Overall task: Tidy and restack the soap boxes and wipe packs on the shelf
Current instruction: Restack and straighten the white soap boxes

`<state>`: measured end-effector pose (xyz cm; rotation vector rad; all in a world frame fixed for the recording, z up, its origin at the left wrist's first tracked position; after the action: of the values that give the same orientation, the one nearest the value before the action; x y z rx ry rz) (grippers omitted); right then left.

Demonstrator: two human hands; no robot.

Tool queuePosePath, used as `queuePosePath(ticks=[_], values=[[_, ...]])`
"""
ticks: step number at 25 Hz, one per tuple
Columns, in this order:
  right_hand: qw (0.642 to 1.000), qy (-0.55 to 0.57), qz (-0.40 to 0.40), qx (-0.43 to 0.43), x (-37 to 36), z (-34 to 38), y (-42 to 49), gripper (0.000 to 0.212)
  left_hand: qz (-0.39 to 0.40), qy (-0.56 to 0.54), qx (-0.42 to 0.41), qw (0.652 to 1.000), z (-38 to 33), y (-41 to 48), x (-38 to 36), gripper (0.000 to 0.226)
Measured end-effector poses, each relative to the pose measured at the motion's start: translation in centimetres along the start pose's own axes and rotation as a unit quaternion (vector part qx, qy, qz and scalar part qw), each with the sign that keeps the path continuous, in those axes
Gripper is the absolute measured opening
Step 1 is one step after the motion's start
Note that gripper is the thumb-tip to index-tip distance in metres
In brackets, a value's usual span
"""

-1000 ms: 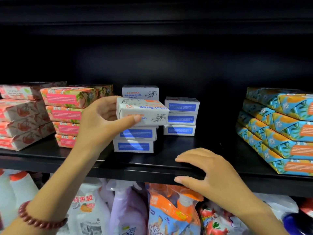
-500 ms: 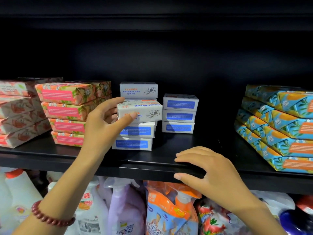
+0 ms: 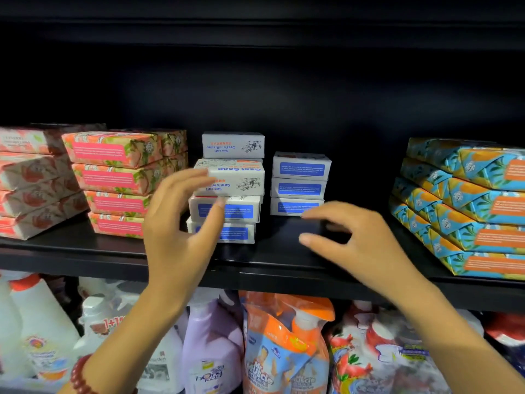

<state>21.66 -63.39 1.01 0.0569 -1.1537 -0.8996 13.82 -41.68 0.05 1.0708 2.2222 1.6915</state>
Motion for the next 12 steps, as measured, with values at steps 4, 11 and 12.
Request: queuePosePath(ticks=[4, 11, 12], values=[[0.987, -0.13, -0.092, -0.028, 1.3, -1.3, 4.6, 0.044, 0.126, 0.022, -0.034, 0.991, -2.0, -1.7, -2.2, 0.017], [0.936, -0.329, -0.058, -0.114, -0.2, -2.6, 8.1, 0.05, 0.303, 0.1, 0.027, 0.947, -2.2, -2.8, -4.3, 0.037], [0.931, -0.344, -0.071, -0.102, -0.2, -2.4, 8.0, 0.043, 0.304, 0.096, 0.033, 0.947, -2.2, -2.8, -4.3, 0.037]])
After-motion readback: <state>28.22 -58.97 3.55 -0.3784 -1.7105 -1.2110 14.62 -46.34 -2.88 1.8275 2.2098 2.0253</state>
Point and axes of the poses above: each hand's wrist, its own y-axis towards the middle knuckle, its own x-axis out of the back of the hand, z = x × y, the point moved 2 cm from there along y, towards the middle knuckle, and after that the axes turned 14 degrees about z, right-handed, at the moved point
